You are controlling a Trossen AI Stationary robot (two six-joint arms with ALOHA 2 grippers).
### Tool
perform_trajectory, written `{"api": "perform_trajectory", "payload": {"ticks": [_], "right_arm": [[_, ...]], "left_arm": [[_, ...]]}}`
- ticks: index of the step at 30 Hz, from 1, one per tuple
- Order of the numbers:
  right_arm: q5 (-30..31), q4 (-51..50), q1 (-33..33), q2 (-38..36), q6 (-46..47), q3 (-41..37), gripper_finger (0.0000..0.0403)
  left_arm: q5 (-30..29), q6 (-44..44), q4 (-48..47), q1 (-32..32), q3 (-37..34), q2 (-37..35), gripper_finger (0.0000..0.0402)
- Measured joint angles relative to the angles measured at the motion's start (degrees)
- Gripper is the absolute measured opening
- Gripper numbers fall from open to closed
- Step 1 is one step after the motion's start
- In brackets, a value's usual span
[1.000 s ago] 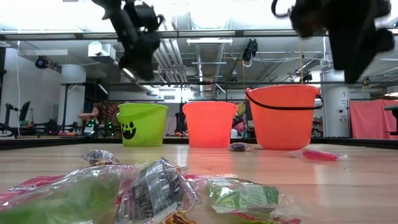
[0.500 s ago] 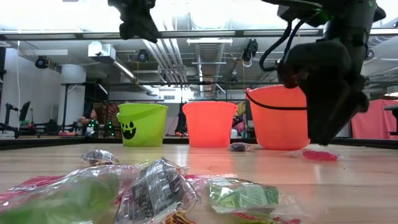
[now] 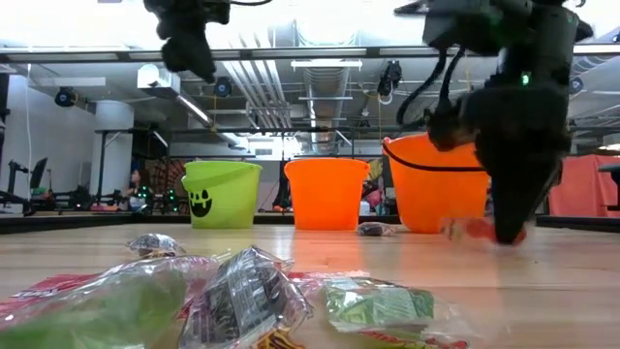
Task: Sort candy by brand, put in halloween buckets
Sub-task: Put the orange gummy into the left orange bucket
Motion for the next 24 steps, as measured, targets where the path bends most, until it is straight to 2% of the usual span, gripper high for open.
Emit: {"api": "perform_trajectory", "payload": {"ticks": [4,7,11,17,21,24], "right_arm": [[-0.95,-0.23,-3.22,-4.79,-4.47,5.7,0.0014],[-0.8,-0.73,-7.74,-5.19,-11.56,11.56,0.0013],[0.83,-0.06,-17.21,-3.55,-21.47,20.65,0.0013],[0.62,-4.4,-32.04,1.84,-28.52,32.15,0.0013],[-4.82,-9.08,-39.59,6.37,-30.73,37.72,0.0019],[-10.48,-12.37,-42.35,10.13,-31.13,40.55,0.004]], "left_arm": [[0.02,-6.94,6.99,-6.17,-7.87,-3.52,0.0098],[0.09,-11.68,16.24,-11.06,-13.23,-6.29,0.0098],[0.15,-16.13,24.8,-17.31,-18.42,-8.11,0.0098],[0.16,-18.9,27.33,-23.97,-21.68,-6.83,0.0098],[0.15,-18.08,27.4,-26.01,-21.88,-3.67,0.01],[-0.03,-16.13,27.42,-26.89,-21.86,-0.51,0.011]]}}
